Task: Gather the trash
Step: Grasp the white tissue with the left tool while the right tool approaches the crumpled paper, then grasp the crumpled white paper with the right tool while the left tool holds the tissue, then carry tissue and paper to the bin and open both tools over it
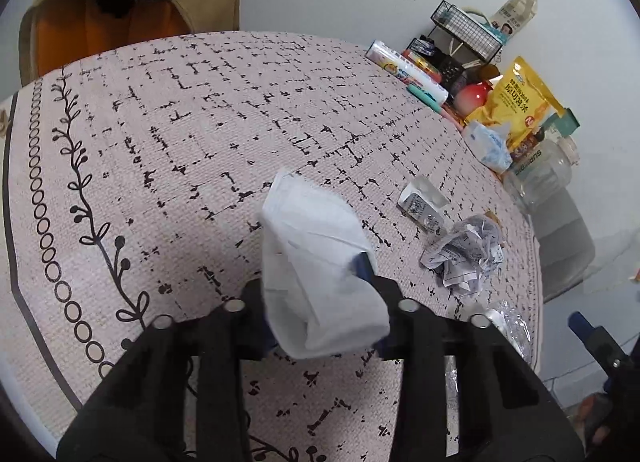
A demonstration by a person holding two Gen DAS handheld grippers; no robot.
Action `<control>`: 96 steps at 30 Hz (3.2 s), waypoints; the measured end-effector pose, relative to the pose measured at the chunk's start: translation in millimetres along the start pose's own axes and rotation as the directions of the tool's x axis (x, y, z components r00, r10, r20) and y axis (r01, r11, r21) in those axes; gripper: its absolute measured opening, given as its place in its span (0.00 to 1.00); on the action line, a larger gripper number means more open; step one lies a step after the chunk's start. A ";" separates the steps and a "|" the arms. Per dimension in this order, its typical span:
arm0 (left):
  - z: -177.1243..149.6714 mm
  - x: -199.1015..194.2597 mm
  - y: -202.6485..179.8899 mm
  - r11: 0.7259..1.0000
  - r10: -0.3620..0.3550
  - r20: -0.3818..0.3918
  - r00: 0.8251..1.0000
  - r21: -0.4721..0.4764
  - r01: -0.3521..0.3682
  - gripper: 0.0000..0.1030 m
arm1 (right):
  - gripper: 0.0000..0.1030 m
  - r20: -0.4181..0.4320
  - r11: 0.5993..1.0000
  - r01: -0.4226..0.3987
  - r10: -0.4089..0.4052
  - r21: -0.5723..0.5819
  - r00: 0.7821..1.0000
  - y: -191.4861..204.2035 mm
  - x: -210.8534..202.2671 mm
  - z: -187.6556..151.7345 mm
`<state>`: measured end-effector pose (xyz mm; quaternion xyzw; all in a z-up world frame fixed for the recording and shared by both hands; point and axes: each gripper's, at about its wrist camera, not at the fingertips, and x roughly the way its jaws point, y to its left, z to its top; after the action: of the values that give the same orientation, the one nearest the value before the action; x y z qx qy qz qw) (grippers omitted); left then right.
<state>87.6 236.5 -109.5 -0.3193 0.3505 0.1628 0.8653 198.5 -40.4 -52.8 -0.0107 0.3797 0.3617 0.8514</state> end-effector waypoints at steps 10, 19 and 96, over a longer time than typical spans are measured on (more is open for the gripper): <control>7.0 -37.0 20.4 0.999 -0.014 0.083 0.996 -0.031 0.017 0.20 | 0.92 -0.079 0.996 -0.006 -0.001 -0.091 0.997 32.4 46.1 22.0; 12.3 -58.0 42.3 0.998 0.003 0.126 0.992 -0.069 0.006 0.20 | 0.92 -0.168 0.989 0.000 -0.025 -0.150 0.985 55.5 91.0 43.2; -118.6 1.9 -309.2 0.842 -0.268 -0.186 0.945 0.432 0.324 0.20 | 0.21 0.036 0.883 0.182 -0.219 0.433 0.975 -228.4 -152.7 -101.7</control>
<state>185.6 -72.2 -40.6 -0.1663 0.3761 -0.0790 0.9081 207.3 -331.6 -83.7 0.1518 0.4105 0.1798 0.8810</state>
